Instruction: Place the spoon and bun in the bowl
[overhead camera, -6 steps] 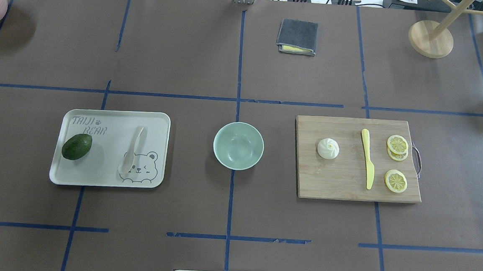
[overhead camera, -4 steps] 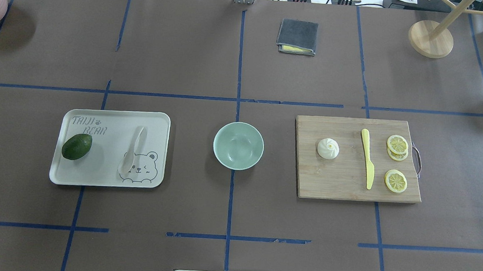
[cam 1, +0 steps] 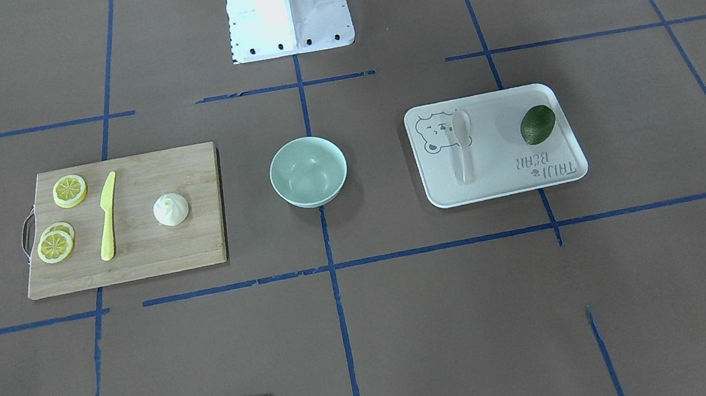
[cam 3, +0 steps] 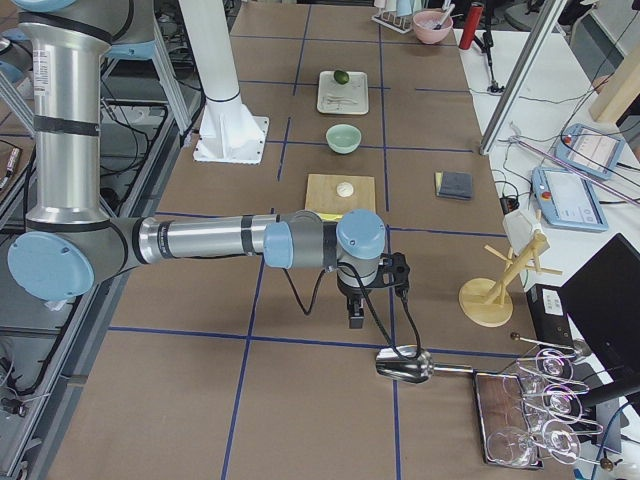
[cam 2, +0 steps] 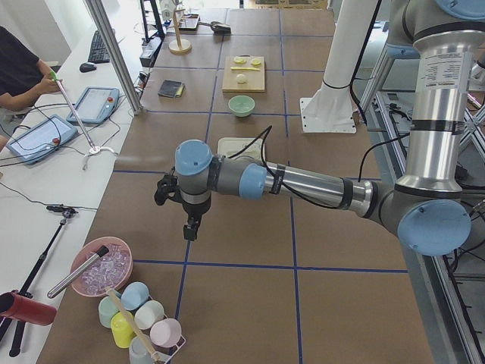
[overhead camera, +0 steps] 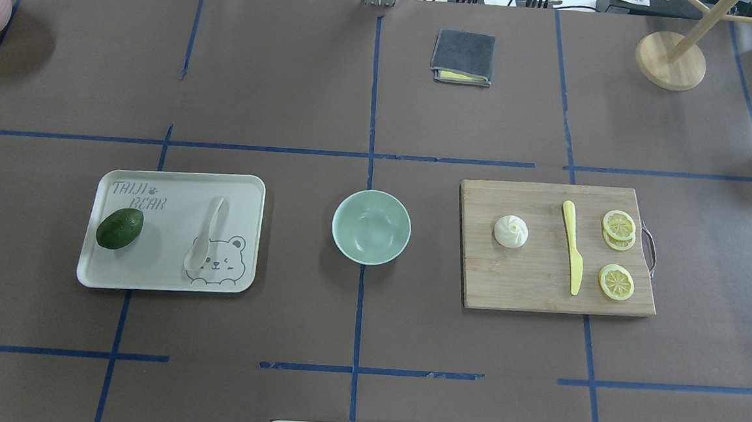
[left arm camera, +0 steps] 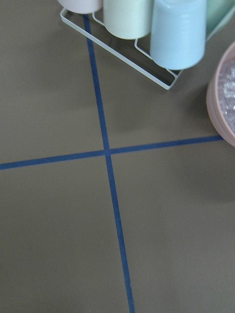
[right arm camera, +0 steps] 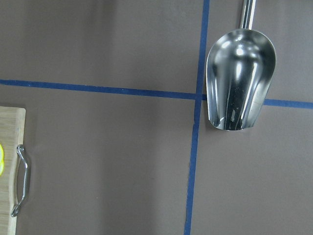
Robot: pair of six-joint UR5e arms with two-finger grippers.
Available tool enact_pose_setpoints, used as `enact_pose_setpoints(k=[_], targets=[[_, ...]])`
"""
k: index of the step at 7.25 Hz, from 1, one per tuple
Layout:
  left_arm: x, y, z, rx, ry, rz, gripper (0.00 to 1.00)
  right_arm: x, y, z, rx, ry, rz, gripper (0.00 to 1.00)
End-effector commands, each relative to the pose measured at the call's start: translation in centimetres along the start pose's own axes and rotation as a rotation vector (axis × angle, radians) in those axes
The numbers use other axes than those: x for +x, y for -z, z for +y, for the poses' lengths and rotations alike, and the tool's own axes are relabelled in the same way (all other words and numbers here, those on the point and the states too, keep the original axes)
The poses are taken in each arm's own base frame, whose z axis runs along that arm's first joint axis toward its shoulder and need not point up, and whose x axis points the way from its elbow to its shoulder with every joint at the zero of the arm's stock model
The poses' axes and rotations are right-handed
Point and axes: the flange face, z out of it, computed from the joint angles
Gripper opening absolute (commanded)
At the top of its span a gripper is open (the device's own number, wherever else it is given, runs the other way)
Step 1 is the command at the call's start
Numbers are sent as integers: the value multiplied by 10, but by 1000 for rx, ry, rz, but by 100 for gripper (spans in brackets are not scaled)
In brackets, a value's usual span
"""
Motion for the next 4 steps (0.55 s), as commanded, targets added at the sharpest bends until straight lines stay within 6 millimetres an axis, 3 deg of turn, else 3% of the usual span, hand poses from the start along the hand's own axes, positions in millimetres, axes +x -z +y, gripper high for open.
enact_pose_setpoints(k=[1, 3, 4], targets=[[127, 12, -21, 40, 15, 73, 100, -23, 17, -25, 38, 30, -10, 100], [222, -11, -34, 7, 44, 155, 100, -29, 24, -45, 54, 36, -7, 100], [252, -33, -28, 0, 67, 195, 100, -38, 23, -48, 53, 38, -14, 100]])
